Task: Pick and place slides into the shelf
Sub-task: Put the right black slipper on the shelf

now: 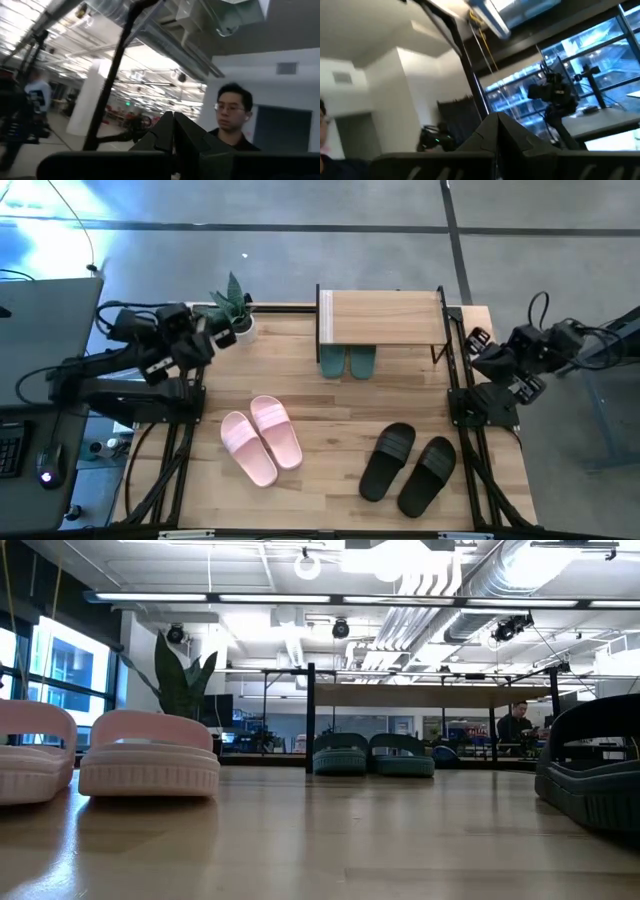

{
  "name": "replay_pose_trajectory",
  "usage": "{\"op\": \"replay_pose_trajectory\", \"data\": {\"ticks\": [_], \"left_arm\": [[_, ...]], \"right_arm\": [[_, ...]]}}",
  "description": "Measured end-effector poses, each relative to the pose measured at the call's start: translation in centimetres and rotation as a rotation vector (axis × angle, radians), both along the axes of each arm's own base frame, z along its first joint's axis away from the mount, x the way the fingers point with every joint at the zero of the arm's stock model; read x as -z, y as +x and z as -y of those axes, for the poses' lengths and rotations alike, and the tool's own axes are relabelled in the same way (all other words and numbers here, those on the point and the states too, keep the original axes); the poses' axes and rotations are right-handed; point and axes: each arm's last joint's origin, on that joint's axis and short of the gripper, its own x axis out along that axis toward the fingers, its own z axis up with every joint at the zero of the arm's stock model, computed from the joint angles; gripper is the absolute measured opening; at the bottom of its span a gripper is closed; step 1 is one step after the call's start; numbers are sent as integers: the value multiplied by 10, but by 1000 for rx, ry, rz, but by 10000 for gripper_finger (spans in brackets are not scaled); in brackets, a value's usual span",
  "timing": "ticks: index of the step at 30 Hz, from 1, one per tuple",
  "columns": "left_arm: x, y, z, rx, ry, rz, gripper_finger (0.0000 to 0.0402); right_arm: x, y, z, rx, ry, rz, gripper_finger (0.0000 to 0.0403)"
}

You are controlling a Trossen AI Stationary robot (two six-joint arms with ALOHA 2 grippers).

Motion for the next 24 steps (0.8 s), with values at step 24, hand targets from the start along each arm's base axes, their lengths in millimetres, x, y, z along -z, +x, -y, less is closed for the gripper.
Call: {"op": "replay_pose_trajectory", "data": {"ticks": [24], "left_arm": [[-22,32,57,-445,176,-699,3]], "right_arm": [[-66,68,-42,0,-124,-318,83]]}}
